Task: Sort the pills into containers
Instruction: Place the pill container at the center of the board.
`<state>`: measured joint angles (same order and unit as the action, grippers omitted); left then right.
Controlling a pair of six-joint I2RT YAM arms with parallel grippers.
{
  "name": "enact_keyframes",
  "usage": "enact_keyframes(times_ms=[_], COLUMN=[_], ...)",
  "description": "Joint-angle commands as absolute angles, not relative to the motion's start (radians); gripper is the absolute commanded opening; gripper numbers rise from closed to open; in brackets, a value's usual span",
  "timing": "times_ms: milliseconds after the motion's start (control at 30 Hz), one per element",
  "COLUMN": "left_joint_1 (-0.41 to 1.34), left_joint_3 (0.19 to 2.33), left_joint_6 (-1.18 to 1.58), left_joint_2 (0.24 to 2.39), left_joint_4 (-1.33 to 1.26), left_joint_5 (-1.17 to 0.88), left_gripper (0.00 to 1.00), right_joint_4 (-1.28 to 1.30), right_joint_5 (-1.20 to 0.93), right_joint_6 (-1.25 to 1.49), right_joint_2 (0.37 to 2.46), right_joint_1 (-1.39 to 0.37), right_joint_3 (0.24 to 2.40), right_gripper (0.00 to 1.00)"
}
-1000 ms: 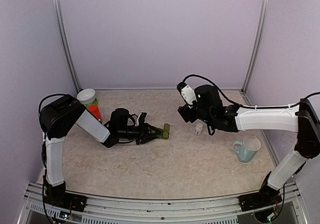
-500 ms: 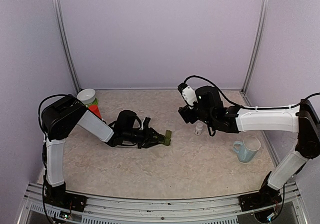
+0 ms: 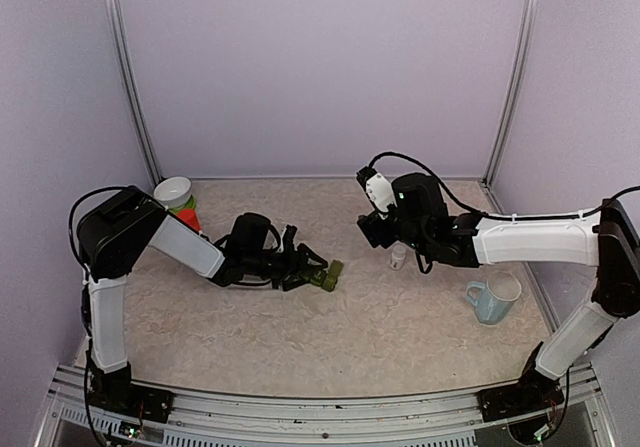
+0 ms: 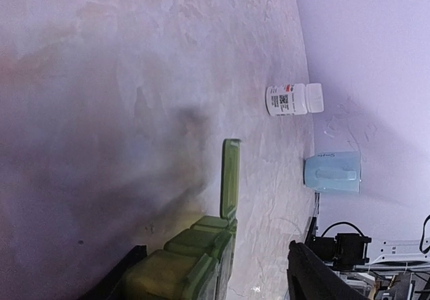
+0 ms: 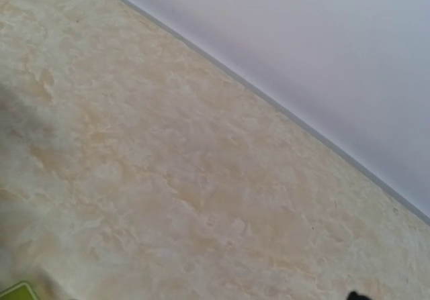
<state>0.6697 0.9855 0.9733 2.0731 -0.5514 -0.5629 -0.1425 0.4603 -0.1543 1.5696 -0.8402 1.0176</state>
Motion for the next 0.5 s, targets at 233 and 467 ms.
enact_keyframes(times_ms=[233,467], left_joint_1=[0.609,0.583], left_joint_3=[1.02,1.034], left_joint_6=[0.838,0.762], left_joint_2=[2.011,1.95], left_joint_4=[-0.367,-0.278], left_joint_5=[-0.434,-0.352], left_gripper=[0.99,0.99], right_joint_4=[-0.167,-0.162], right_joint_5=[0.455,0.463], right_joint_6=[-0.135,-0.146], right_joint_2=[1.55,1.551], right_joint_1=[-0.838,-0.838], right_joint_3=[1.003,1.002], right_gripper=[0.84,0.91])
